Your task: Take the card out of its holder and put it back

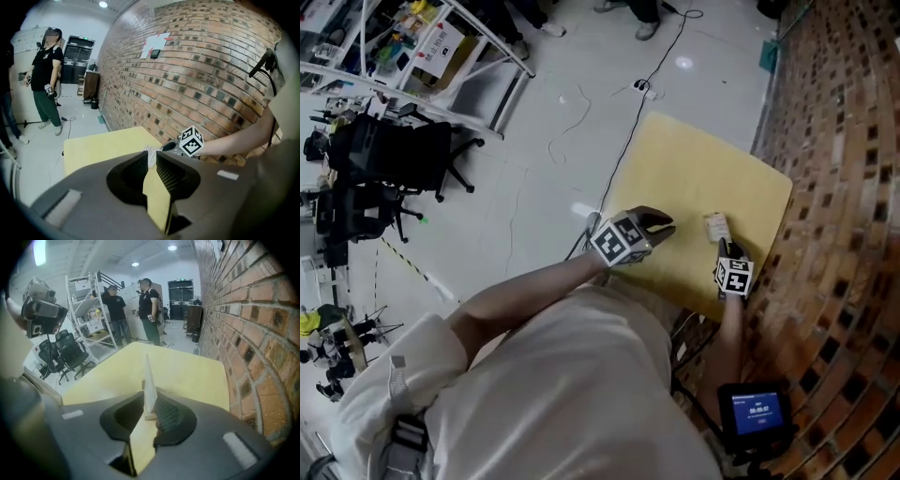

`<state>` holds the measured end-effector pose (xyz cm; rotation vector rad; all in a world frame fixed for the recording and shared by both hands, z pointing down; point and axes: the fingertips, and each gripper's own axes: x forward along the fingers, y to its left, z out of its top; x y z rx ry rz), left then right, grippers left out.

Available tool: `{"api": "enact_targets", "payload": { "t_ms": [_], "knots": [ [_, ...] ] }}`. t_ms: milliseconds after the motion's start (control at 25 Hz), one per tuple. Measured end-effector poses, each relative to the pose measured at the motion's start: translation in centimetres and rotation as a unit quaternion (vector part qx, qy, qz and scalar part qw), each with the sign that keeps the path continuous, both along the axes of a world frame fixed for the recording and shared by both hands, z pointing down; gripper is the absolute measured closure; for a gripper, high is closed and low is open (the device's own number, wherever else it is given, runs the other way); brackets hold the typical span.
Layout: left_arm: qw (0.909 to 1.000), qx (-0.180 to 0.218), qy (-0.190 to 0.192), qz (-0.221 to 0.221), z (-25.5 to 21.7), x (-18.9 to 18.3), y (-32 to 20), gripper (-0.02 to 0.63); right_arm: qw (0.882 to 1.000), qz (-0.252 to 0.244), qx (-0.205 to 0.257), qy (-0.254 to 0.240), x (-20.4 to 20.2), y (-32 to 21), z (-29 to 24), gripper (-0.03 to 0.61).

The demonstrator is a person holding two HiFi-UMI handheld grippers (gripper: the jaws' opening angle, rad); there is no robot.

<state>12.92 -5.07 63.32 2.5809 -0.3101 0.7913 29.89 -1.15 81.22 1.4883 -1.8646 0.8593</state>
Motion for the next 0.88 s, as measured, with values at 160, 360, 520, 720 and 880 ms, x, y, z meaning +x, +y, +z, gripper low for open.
{"api": "enact_targets", "payload": {
  "t_ms": [160,360,520,720,880],
  "knots": [
    [1.0000,0.001,-0.004,-0.003,0.3,-0.3,0.0,0.540,1.000,0.012,0.010,-0.012,0.2,-0.3,0.0,0.528],
    [1.0000,0.000,-0.008,-0.006,0.3,-0.5,0.2,0.540,0.999,0.017,0.022,-0.022,-0.4,-0.2,-0.3,0.555],
    [1.0000,0.001,-0.009,-0.002,0.2,-0.1,0.4,0.540,0.999,0.025,0.031,-0.032,-0.8,0.2,-0.7,0.561],
    [1.0000,0.003,-0.007,-0.006,-0.1,0.2,0.1,0.540,0.997,0.037,0.052,-0.034,-0.9,0.3,-1.8,0.563],
    [1.0000,0.000,-0.009,0.002,0.0,0.6,0.3,0.540,0.996,0.046,0.067,-0.035,-0.6,0.4,-3.0,0.563]
  ]
}}
